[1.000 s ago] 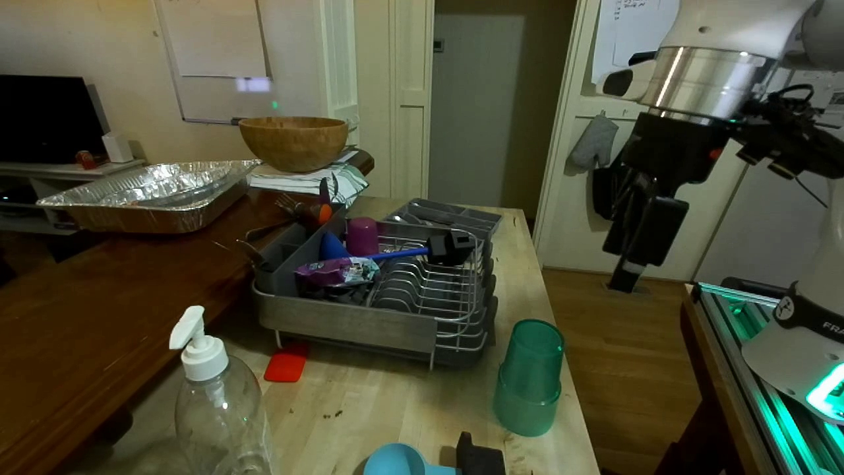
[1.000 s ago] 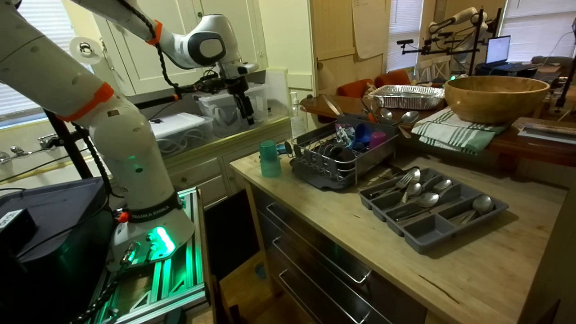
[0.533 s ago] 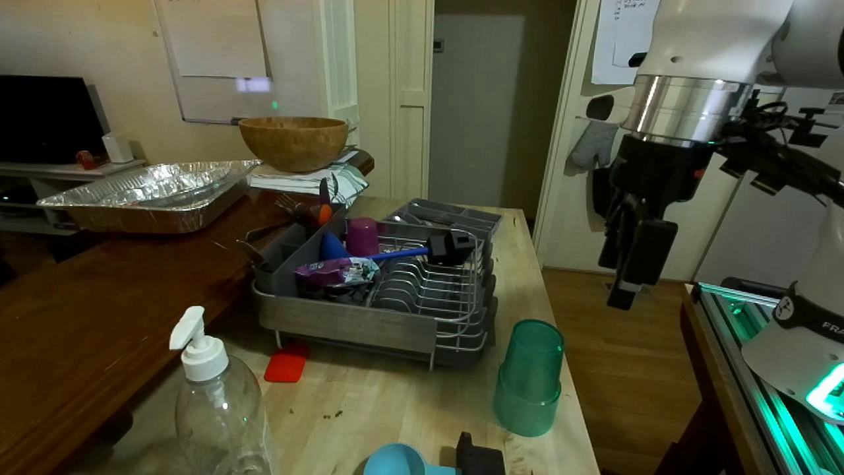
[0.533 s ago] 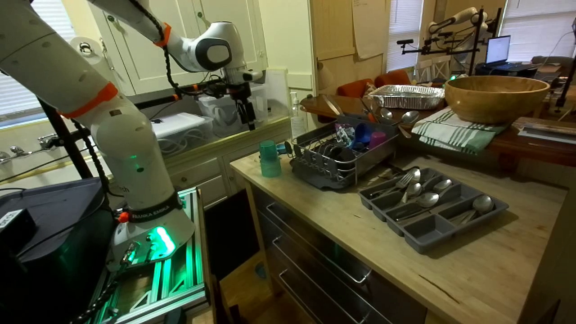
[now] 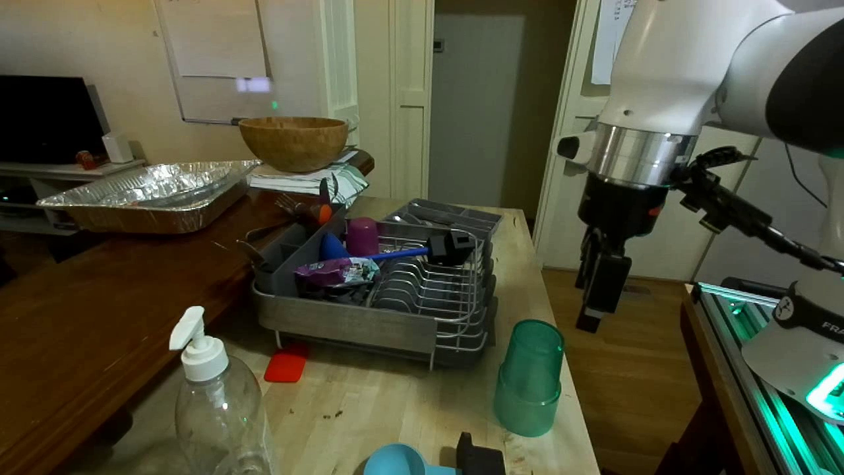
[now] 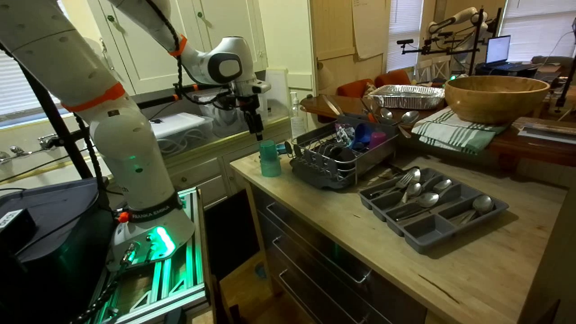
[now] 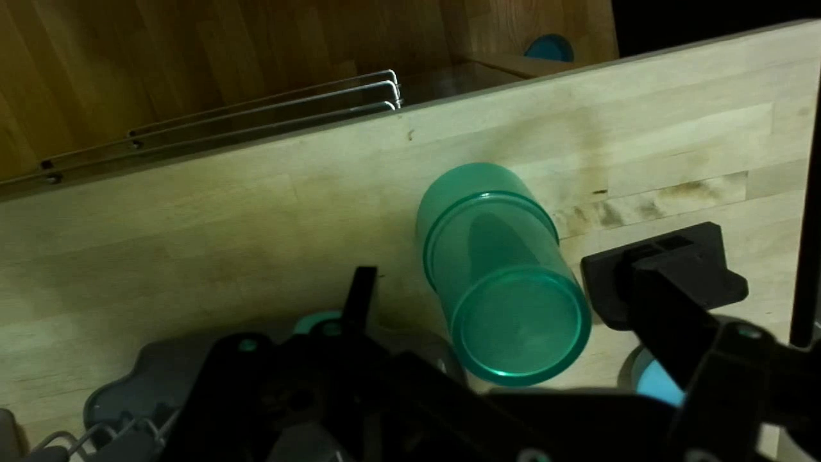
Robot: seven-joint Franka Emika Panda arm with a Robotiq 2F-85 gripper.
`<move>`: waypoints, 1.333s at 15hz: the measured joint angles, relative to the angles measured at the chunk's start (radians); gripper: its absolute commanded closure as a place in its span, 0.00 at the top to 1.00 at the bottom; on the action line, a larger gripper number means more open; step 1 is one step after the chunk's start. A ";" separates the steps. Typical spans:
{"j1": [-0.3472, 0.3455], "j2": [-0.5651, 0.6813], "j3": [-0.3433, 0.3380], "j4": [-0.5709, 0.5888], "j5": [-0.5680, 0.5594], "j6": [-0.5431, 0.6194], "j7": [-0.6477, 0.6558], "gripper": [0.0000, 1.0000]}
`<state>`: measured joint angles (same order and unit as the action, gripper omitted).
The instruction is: Move the green cup to the plate rack
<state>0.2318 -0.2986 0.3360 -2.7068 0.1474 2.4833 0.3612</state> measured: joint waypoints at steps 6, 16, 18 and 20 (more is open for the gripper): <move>-0.002 0.152 0.000 0.058 -0.088 0.079 0.012 1.00; -0.004 0.321 -0.019 0.172 -0.245 0.079 0.073 0.89; 0.001 0.339 -0.026 0.188 -0.253 0.079 0.077 0.66; 0.007 0.352 -0.033 0.198 -0.256 0.079 0.079 0.50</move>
<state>0.2389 0.0534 0.3032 -2.5086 -0.1088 2.5627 0.4402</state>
